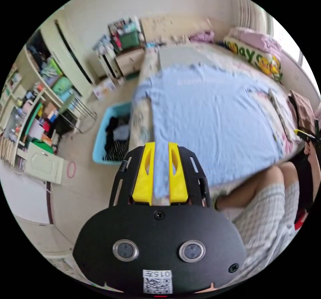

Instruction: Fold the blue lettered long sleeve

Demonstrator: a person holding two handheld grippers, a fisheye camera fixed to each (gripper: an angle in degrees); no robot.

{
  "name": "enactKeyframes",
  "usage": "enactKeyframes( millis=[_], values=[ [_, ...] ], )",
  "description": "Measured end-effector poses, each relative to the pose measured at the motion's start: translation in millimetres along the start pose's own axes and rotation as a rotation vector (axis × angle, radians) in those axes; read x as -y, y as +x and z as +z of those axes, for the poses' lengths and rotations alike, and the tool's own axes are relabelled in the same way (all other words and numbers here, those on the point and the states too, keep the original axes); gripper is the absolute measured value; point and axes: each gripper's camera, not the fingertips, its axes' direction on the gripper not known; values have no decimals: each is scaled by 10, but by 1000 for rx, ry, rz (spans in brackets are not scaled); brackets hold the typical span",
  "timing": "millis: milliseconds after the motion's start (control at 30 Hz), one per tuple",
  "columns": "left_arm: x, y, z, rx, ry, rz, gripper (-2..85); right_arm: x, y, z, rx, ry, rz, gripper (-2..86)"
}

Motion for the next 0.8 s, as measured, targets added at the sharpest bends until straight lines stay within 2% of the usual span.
enactKeyframes(
  millis=[67,200,300,367,467,567,800],
  values=[
    [419,393,-216,16,306,31,49,60,620,-227,-61,146,123,15],
    [1496,1353,240,-177,409,167,40,491,2218,-382,-208,400,370,71],
    [2417,2251,814,-421,364,221,45,549,3161,-193,-267,521,543,83],
    [2981,2981,1145,-604,332,248,56,485,3610,1,-225,508,623,83],
    [3566,3927,1403,-732,213,296,69,295,4147,364,-201,394,725,84],
    [4052,4802,1427,-806,103,371,76,127,4495,607,-182,325,754,78],
    [5018,6507,1449,-799,-89,606,93,110,5258,981,-99,175,834,67]
  ],
)
